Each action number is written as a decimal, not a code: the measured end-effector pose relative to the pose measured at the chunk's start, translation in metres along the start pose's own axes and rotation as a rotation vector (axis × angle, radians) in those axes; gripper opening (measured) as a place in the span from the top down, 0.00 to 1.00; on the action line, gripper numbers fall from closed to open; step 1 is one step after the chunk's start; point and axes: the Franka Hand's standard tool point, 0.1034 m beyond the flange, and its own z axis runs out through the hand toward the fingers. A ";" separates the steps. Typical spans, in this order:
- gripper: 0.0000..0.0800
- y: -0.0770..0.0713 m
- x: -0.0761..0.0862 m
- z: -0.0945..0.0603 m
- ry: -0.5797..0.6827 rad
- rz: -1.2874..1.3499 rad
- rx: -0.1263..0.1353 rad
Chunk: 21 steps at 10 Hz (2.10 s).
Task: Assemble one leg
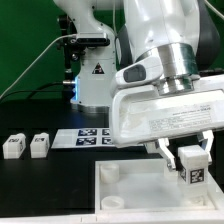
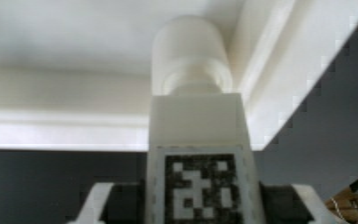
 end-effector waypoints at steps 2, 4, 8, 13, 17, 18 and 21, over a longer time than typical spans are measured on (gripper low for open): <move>0.64 0.001 0.000 0.000 0.005 -0.002 -0.002; 0.64 -0.001 0.002 0.002 0.039 -0.004 -0.003; 0.64 -0.004 0.002 0.003 0.033 0.048 -0.023; 0.22 -0.004 0.000 0.003 0.025 0.048 -0.022; 0.19 -0.004 0.000 0.004 0.025 0.048 -0.022; 0.19 -0.004 0.000 0.004 0.024 0.048 -0.022; 0.19 -0.003 0.020 -0.024 -0.074 0.050 -0.005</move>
Offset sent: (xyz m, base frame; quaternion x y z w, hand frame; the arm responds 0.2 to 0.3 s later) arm 0.0035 0.0042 -0.0220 -0.0112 0.0054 -0.0020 0.9999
